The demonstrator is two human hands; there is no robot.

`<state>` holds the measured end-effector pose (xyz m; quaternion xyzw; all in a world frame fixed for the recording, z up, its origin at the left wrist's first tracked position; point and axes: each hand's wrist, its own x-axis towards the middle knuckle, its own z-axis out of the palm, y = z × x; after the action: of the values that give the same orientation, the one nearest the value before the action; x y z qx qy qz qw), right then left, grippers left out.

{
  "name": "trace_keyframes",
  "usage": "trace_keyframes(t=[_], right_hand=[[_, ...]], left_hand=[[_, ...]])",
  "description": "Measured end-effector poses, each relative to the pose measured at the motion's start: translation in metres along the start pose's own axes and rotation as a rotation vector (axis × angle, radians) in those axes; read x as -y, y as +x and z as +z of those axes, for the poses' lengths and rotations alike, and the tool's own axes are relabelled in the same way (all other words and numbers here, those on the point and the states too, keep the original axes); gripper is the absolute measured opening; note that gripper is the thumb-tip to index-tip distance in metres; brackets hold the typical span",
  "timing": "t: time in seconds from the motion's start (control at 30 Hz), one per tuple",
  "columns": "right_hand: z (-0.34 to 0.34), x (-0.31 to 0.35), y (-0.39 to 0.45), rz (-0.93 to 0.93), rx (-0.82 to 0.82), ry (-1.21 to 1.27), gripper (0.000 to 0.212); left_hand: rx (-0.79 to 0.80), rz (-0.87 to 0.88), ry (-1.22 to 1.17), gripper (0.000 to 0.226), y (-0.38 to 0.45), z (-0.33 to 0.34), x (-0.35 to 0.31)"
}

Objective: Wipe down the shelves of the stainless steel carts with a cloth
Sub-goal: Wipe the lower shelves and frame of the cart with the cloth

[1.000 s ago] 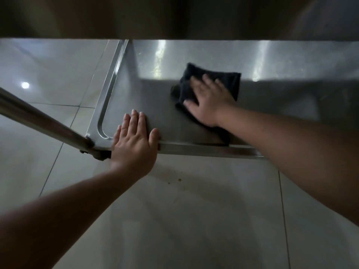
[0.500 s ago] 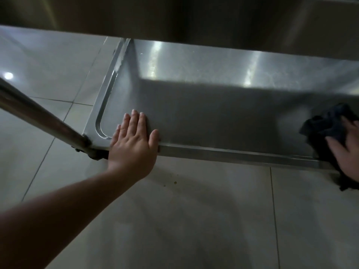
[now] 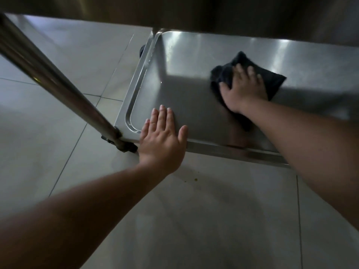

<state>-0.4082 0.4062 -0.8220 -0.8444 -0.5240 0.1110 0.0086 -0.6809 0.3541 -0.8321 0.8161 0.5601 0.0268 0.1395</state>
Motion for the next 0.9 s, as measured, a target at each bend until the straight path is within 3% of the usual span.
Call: trace_keyframes(t=[0.13, 0.3, 0.5, 0.9], right_hand=[[0.009, 0.038, -0.043, -0.447, 0.082, -0.084, 0.088], [0.015, 0.011, -0.107, -0.674, 0.127, -0.085, 0.086], [0.019, -0.02, -0.139, -0.755, 0.126, -0.14, 0.091], [0.012, -0.031, -0.18, -0.775, 0.007, -0.15, 0.058]], left_hand=[[0.015, -0.029, -0.057, 0.075, 0.0, -0.004, 0.0], [0.029, -0.036, -0.116, 0.073, 0.001, -0.006, 0.002], [0.119, -0.02, -0.092, 0.074, 0.005, -0.011, 0.002], [0.202, -0.051, -0.208, 0.074, 0.013, -0.03, 0.004]])
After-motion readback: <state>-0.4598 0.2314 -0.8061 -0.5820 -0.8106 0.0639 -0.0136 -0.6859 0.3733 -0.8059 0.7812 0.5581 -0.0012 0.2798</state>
